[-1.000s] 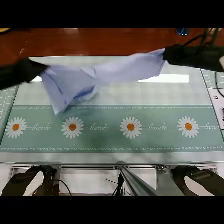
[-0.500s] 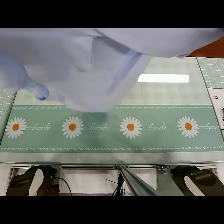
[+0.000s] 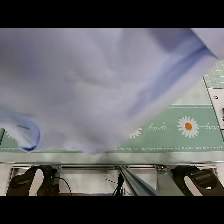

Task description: Fold the shirts.

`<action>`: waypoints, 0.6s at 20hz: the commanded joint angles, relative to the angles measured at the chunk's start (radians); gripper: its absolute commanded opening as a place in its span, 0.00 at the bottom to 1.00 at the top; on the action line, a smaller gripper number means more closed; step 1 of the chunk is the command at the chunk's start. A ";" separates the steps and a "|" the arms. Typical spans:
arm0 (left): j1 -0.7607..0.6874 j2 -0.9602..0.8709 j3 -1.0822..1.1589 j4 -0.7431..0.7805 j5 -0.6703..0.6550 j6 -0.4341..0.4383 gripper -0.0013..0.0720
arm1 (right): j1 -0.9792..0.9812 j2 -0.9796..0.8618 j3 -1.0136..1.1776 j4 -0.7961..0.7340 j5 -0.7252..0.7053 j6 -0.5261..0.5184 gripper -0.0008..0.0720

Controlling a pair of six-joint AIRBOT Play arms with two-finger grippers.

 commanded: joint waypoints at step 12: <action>0.000 -0.008 -0.734 0.046 -0.169 0.037 0.05 | 0.000 -0.630 0.032 0.323 0.315 -0.302 0.04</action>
